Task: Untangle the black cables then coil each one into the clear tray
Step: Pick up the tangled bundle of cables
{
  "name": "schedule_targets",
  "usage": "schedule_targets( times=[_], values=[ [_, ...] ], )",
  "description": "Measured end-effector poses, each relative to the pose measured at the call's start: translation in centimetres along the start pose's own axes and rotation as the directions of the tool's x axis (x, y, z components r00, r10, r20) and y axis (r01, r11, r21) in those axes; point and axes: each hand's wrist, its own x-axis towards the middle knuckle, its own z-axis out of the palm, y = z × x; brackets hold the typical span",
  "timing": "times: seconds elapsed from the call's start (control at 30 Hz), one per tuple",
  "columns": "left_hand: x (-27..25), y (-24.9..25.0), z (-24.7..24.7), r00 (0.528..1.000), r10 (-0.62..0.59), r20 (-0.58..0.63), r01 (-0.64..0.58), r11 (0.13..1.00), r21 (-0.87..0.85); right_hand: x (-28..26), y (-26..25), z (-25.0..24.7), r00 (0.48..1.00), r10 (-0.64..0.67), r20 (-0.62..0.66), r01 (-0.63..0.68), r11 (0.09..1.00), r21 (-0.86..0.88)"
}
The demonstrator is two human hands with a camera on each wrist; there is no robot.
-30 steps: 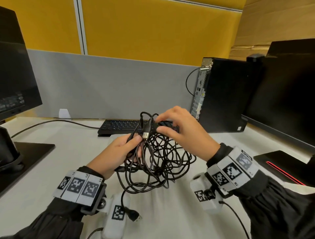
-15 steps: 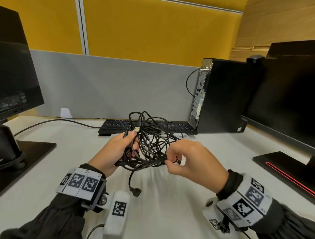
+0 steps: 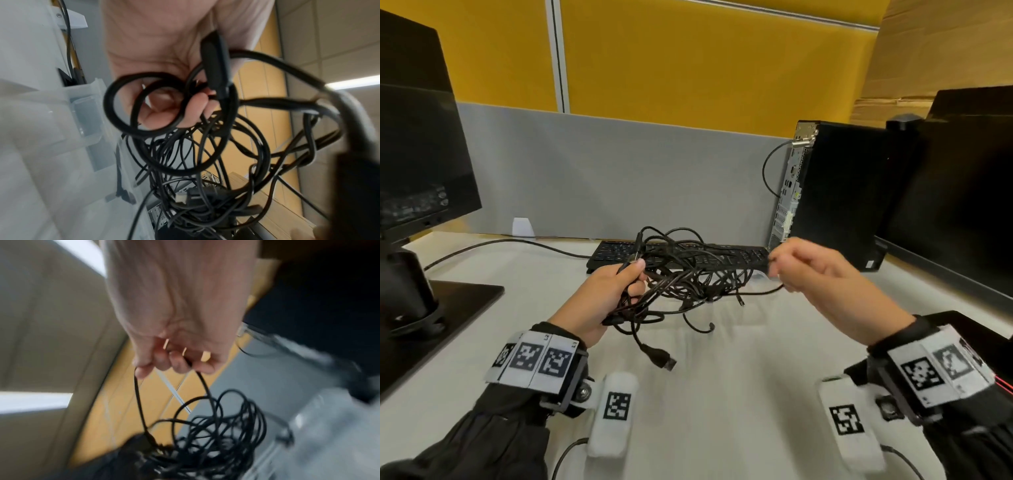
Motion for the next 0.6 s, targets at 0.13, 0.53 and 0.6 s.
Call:
schedule_targets(
  times=[0.13, 0.53, 0.6],
  values=[
    [0.4, -0.2, -1.1, 0.999, -0.045, -0.013, 0.043, 0.992, -0.115, 0.4, 1.3, -2.0, 0.956, 0.089, -0.279, 0.125, 0.738, 0.663],
    [0.6, -0.5, -0.4, 0.983, 0.144, 0.118, -0.143, 0.99, -0.021, -2.8, 5.3, -4.8, 0.933, 0.356, -0.058, -0.36, 0.931, -0.057],
    [0.6, -0.7, -0.4, 0.967, 0.204, 0.151, -0.209, 0.978, 0.018, -3.1, 5.5, -3.9, 0.874, 0.477, 0.092, -0.43, 0.848, -0.31]
  ],
)
